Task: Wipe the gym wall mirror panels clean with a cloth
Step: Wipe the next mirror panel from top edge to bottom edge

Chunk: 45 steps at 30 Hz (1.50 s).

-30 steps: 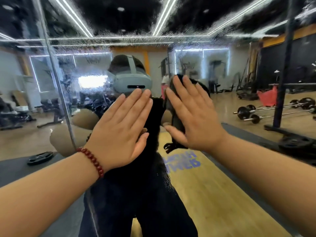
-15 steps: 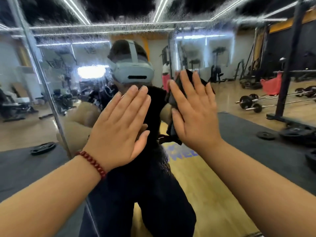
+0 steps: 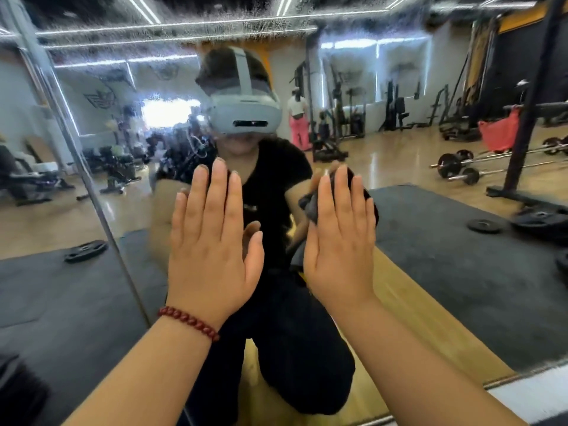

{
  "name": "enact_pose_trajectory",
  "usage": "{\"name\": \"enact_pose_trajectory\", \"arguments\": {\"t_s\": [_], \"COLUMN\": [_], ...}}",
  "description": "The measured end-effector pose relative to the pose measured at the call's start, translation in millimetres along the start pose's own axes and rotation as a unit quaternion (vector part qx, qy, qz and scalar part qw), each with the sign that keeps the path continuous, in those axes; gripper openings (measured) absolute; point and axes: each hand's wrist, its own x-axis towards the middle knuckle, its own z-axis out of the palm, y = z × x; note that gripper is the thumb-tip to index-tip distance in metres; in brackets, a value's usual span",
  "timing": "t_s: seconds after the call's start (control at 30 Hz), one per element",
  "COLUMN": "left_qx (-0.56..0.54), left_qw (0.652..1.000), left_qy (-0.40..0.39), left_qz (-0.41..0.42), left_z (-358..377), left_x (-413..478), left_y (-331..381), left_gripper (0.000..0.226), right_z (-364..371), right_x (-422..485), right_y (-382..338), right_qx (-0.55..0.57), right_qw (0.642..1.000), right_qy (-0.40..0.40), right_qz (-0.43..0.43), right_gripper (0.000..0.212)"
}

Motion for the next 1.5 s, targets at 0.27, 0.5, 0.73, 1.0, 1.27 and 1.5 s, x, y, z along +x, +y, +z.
{"name": "enact_pose_trajectory", "arguments": {"t_s": [0.27,0.5,0.73,1.0,1.27,1.5], "left_qx": [-0.062,-0.064,-0.065,-0.038,-0.047,-0.034], "left_qw": [0.996,0.987,0.987,0.994,0.985,0.988], "left_qy": [-0.026,-0.085,-0.055,-0.026,0.001,-0.049], "left_qz": [-0.064,-0.122,-0.136,-0.096,-0.168,-0.141], "left_z": [-0.2,6.5,1.1,8.0,-9.0,0.7], "left_x": [-23.1,-69.0,-67.2,-72.6,-90.5,-106.8], "left_y": [22.5,30.3,6.1,-11.4,-40.6,-58.4], "left_gripper": [0.074,0.075,0.07,0.066,0.074,0.071], "right_z": [10.6,19.5,19.5,35.8,40.4,50.8], "right_x": [-9.6,-74.7,-11.9,-71.9,-44.4,-97.5], "right_y": [1.9,-11.7,-41.7,-55.3,-72.6,-83.5], "right_qx": [0.019,0.053,0.052,-0.001,0.019,-0.024], "right_qw": [0.998,0.984,0.998,0.995,0.998,0.984], "right_qy": [0.034,-0.012,0.015,-0.028,0.013,-0.055], "right_qz": [0.05,0.168,0.023,-0.1,-0.067,-0.167], "right_gripper": [0.06,0.061,0.058,0.06,0.061,0.059]}}
